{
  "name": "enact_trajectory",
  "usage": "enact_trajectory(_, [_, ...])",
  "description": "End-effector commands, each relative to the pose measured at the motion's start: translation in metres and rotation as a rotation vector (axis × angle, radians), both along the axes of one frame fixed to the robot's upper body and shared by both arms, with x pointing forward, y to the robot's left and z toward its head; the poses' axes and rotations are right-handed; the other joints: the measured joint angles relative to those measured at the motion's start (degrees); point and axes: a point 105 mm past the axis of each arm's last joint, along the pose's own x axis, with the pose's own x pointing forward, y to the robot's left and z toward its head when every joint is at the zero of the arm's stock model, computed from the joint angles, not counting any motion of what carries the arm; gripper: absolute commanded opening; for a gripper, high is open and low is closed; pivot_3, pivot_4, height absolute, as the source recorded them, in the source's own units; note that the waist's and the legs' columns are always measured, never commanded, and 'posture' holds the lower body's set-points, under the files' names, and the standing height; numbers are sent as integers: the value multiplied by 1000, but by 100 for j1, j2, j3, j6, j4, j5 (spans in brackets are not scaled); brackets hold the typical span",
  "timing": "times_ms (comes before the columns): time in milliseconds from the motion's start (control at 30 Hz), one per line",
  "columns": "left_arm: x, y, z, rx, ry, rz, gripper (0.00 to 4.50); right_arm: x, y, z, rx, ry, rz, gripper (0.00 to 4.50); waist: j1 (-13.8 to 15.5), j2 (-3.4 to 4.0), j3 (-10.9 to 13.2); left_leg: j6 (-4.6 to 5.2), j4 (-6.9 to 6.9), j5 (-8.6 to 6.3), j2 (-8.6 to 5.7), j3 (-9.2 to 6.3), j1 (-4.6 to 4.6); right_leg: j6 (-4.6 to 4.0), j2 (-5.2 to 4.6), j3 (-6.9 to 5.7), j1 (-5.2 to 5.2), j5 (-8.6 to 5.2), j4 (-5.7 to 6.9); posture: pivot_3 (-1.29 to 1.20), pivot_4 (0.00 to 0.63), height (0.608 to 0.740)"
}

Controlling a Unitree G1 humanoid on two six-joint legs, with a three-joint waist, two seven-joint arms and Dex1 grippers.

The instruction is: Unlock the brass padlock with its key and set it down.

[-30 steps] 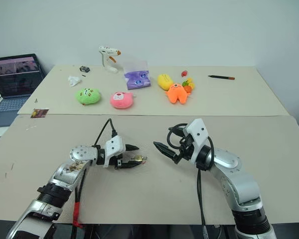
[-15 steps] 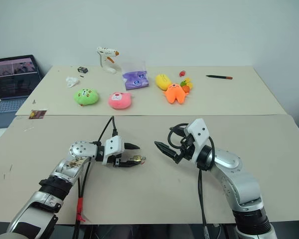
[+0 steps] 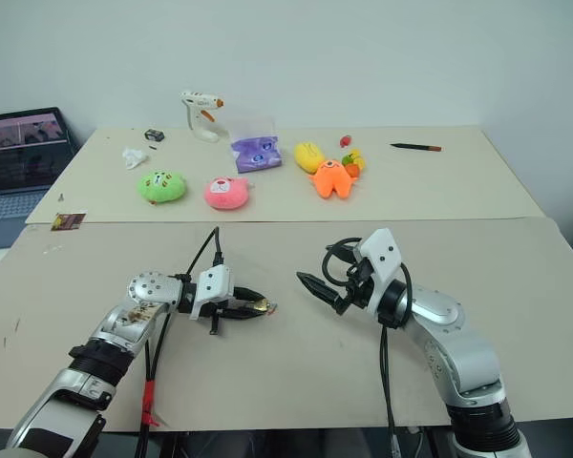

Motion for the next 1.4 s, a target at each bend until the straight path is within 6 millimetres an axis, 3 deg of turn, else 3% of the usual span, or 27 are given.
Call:
enact_trajectory(33, [-2, 8, -20, 76, 63, 32, 805, -2, -2, 17, 15, -78, -5, 4500, 2, 0, 0, -1, 0, 0, 0, 0, 0, 0, 0, 0, 0, 0, 0, 0, 150, 740])
enact_trajectory(133, [4, 0, -11, 34, 59, 38, 805, -2, -2, 16, 11, -76, 0, 4500, 25, 0, 0, -1, 2, 1, -1, 0, 0, 0, -1, -1, 2, 0, -1, 0, 150, 740])
enact_trajectory(233, [9, -11, 18, -100, 110, 18, 805, -3, -2, 16, 4, -73, 11, 4500, 70, -1, 0, 0, 5, 0, -2, 0, -1, 0, -1, -2, 4, 0, -1, 0, 150, 740])
enact_trajectory(300, [26, -15, 58, -176, -88, 6, 805, -4, -5, 16, -12, -63, 21, 4500, 103, -3, 4, 1, 9, 0, -3, -2, -8, 1, 1, -8, -3, 0, 1, 0, 150, 740])
enact_trajectory(333, [30, -16, 68, -191, -147, 4, 805, -4, -6, 16, -16, -60, 24, 4500, 116, -9, 8, -2, 11, 2, -4, -2, -18, 0, 1, -12, -12, 0, 2, 0, 150, 740])
enact_trajectory(400, [37, -12, 82, -77, -464, -46, 805, -3, -12, 16, -26, -52, 24, 4500, 131, -12, 9, -41, 11, 25, -3, -5, -23, 0, -2, -11, -15, 0, -2, 0, 150, 740])
enact_trajectory(467, [42, -5, 101, -93, -679, -9, 805, 1, -21, 14, -45, -29, 13, 4500, 121, -11, 9, -42, 5, 24, -3, -4, -23, -1, -7, -4, -13, 1, -11, 0, 150, 740])
enact_trajectory(567, [39, 2, 114, -113, -869, 10, 805, 6, -32, 13, -61, -7, -7, 4500, 100, -11, 9, -36, -7, 20, -2, -1, -21, -2, -9, 2, -15, 1, -23, 0, 150, 740])
enact_trajectory(633, [24, 4, 127, -147, -1050, -27, 805, 12, -41, 13, -52, 31, -31, 4500, 108, -11, 9, -35, -14, 20, -3, -1, -23, -2, -9, 0, -19, 1, -28, 0, 150, 740])
enact_trajectory(700, [16, 5, 131, -140, -1163, -39, 805, 16, -49, 13, -45, 57, -46, 4500, 127, -11, 9, -35, -24, 21, -2, -1, -24, -2, -10, 0, -21, 1, -34, 0, 150, 740])
enact_trajectory(833, [-3, 12, 128, -119, -1341, -82, 805, 0, -45, 23, 73, 183, 94, 4500, 149, -10, 9, -35, -29, 21, -1, -3, -28, -2, -9, -2, -14, 1, -58, 0, 150, 740])
enact_trajectory(933, [-7, 3, 127, -139, -1392, -105, 805, -18, -23, 31, 86, 220, 258, 4500, 170, -10, 9, -31, -30, 19, -1, -3, -28, -1, -11, -4, -9, 2, -62, 0, 150, 740])
enact_trajectory(1133, [-17, -8, 120, -152, -1423, -149, 805, -37, 7, 38, 79, 236, 431, 4500, 144, -11, 9, -27, -31, 16, 0, -3, -28, -1, -11, -7, -9, 2, -59, 0, 150, 740])
enact_trajectory(1367, [-35, -23, 113, -194, -1415, -171, 805, -33, 21, 32, 60, 209, 420, 4500, 146, -11, 9, -22, -30, 14, -3, -1, -29, 1, -15, -8, -10, 3, -60, 0, 150, 740])
enact_trajectory(1400, [-36, -24, 112, -198, -1410, -167, 805, -32, 22, 32, 58, 205, 414, 3979, 157, -11, 9, -23, -30, 14, -3, -2, -29, 1, -15, -9, -10, 3, -60, 0, 150, 740])
